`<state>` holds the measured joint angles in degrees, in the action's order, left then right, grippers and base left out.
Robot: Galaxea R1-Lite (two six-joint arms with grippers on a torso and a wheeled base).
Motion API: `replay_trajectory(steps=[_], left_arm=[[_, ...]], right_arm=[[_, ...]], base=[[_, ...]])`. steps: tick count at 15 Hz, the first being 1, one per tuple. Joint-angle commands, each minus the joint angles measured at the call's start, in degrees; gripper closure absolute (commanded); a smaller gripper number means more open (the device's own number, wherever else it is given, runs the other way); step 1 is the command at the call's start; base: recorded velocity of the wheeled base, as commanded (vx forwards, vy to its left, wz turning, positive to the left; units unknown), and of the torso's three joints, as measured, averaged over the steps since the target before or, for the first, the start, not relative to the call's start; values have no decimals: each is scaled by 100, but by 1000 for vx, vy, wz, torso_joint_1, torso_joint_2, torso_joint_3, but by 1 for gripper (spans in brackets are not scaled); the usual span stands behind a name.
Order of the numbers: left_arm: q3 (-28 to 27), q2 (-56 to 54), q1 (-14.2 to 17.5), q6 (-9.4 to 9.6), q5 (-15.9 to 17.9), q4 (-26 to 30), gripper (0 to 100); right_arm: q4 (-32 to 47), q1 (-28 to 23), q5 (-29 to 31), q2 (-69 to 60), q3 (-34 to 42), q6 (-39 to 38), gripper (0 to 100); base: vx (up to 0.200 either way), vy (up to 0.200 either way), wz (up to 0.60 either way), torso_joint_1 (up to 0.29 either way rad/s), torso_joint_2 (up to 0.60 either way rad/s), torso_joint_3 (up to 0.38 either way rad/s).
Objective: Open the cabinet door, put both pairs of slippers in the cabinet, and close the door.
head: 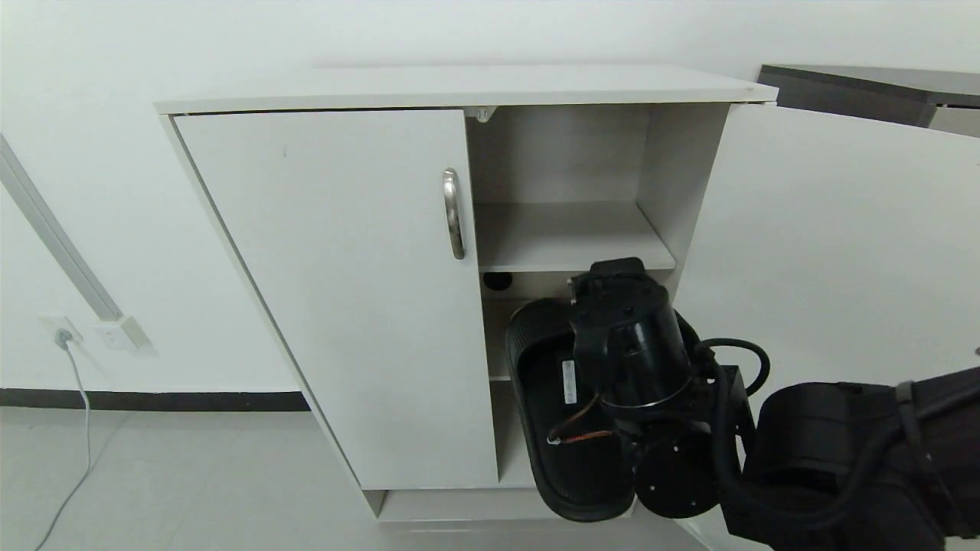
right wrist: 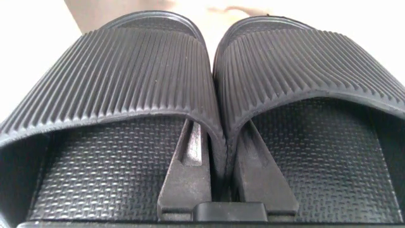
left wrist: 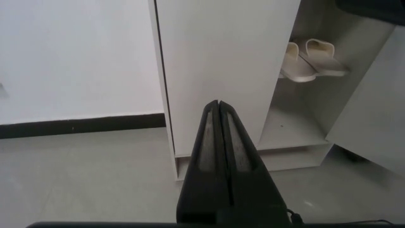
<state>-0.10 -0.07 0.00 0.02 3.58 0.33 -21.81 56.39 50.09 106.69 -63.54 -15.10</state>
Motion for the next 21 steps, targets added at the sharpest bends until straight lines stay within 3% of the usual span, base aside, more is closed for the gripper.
replay_trajectory(steps=[1,5,13,21], left_arm=[[1,7,0,-11,2,2,100],[1,7,0,-2,2,2,100],[1,7,0,-2,2,2,100],[1,7,0,-2,2,2,100]], right_arm=[[159,135,36,-254,-405,7,100],[168,47,27,-157,-757,280,100],[159,-252,-8,-70,-642,236,100],[133,-260,9,-52,-607,227,100]], base=[[0,0,0,0,0,0],[0,0,0,0,0,0],[0,0,0,0,0,0],[200,0,0,1,1,4]])
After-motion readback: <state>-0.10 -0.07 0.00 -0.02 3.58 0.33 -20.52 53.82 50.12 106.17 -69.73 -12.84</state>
